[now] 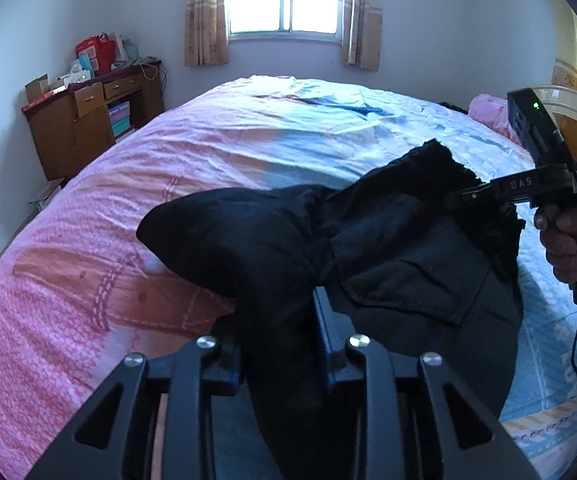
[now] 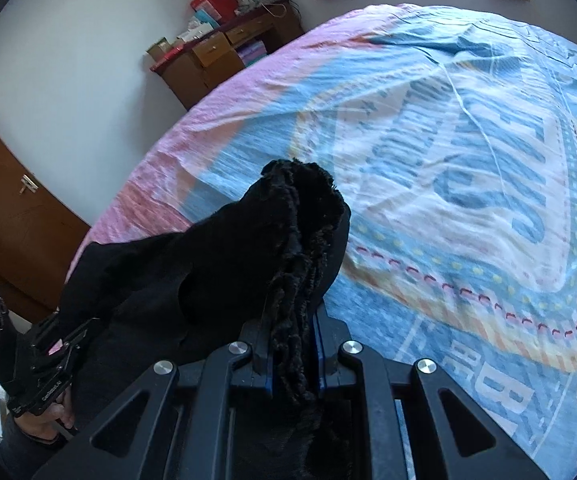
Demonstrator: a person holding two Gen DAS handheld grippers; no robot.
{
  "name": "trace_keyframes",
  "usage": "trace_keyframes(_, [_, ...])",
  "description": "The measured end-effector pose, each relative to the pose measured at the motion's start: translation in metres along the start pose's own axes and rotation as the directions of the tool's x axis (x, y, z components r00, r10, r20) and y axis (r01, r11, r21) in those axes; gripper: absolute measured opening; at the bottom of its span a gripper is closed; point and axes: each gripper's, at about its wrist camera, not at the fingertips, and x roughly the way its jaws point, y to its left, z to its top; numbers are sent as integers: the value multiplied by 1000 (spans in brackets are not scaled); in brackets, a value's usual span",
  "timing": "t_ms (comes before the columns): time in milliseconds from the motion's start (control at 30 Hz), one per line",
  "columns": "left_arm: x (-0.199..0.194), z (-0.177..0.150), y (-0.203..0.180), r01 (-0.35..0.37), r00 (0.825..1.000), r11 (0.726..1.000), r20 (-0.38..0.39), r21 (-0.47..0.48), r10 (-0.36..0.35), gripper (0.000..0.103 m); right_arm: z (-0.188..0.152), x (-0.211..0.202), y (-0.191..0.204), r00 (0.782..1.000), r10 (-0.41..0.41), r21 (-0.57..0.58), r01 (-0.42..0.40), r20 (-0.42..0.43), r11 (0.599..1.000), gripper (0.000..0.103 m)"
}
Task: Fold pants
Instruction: 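Lower the folded pants onto the bed and open both grippers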
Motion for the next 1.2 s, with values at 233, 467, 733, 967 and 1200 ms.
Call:
trace_keyframes(233, [6, -5, 5, -28, 1000, 999, -10, -21, 28, 46, -3, 11, -11, 999, -52, 50, 53, -6, 997, 39])
trace_keyframes(467, [-19, -9, 0, -67, 998, 997, -9, -36, 66, 73, -19, -24, -9, 992, -119, 51, 117, 39, 992, 55])
trace_keyframes(733, [-86, -15, -22, -23, 997, 998, 72, -64, 27, 86, -68, -109, 20, 945, -271, 37, 269, 182, 962, 58])
trace_keyframes(967, [-141, -30, -47, 4, 987, 996, 162, -93, 11, 95, -132, -178, 65, 906, -289, -1, 305, 310, 952, 60])
trace_keyframes(1200, [-168, -47, -71, 12, 980, 997, 201, -71, 2, 100, -185, -228, 94, 852, -314, 13, 340, 418, 940, 68])
